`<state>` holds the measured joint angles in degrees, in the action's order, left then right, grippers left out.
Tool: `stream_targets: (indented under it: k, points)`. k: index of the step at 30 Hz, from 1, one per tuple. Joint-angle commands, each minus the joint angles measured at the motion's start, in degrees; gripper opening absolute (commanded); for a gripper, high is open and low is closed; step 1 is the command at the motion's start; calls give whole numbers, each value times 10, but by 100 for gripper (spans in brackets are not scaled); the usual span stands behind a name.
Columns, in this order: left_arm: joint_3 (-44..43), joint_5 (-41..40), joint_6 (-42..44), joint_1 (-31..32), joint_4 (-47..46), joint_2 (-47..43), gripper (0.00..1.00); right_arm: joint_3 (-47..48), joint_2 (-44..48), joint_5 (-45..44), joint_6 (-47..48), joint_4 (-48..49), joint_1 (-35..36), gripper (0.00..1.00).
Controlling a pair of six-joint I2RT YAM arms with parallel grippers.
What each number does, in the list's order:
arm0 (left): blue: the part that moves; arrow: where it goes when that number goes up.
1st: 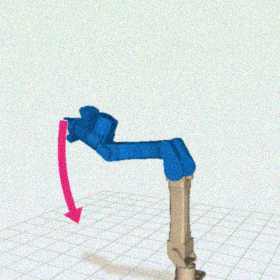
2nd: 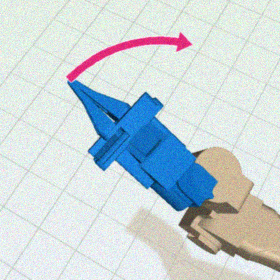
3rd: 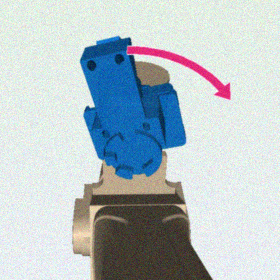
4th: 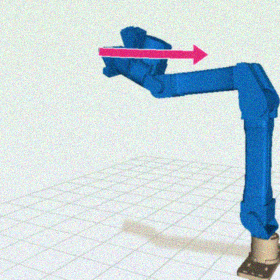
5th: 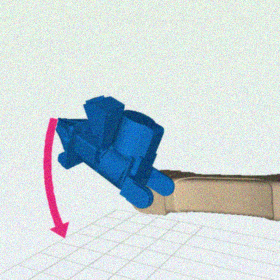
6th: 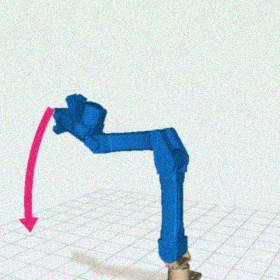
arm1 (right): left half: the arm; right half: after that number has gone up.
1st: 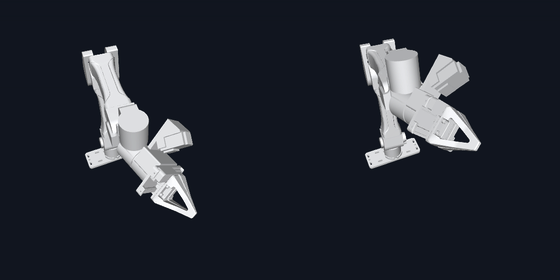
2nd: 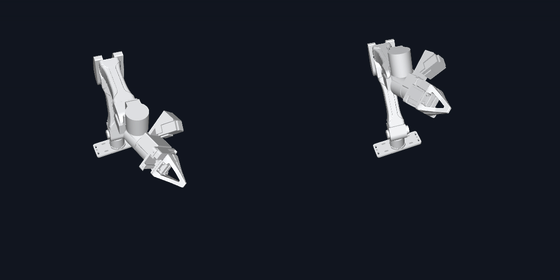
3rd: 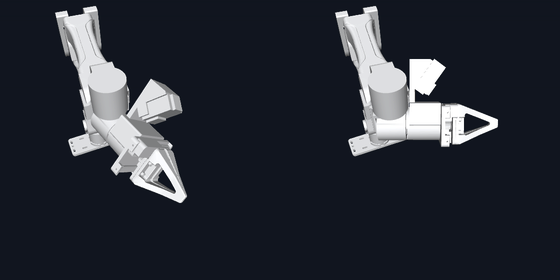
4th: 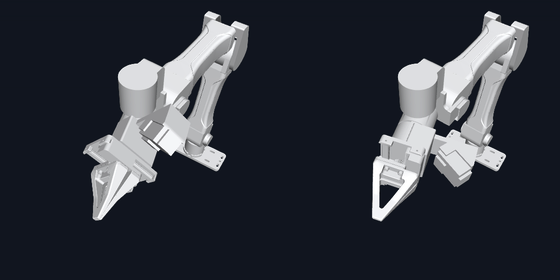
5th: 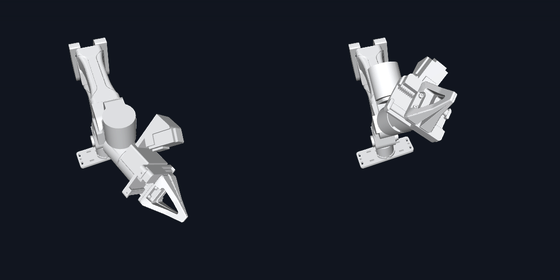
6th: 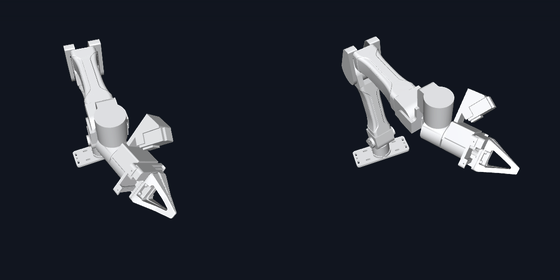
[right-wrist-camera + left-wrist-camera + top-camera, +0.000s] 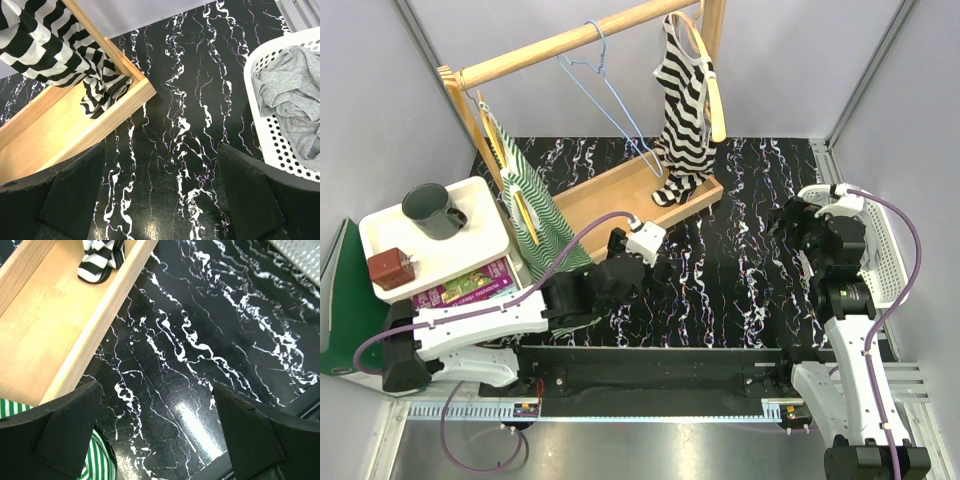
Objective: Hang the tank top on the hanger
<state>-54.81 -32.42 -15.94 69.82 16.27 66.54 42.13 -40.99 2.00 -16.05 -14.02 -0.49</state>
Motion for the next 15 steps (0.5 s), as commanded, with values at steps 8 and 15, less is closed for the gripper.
stream_targets:
  k: [8,15]
  points:
    - [-22,0,35,-1,-40,12,99,12,0,-118,-35,30,2,100]
    - [-6,18,56,-7,-74,25,99,52,-50,-180,-24,-3,1,100]
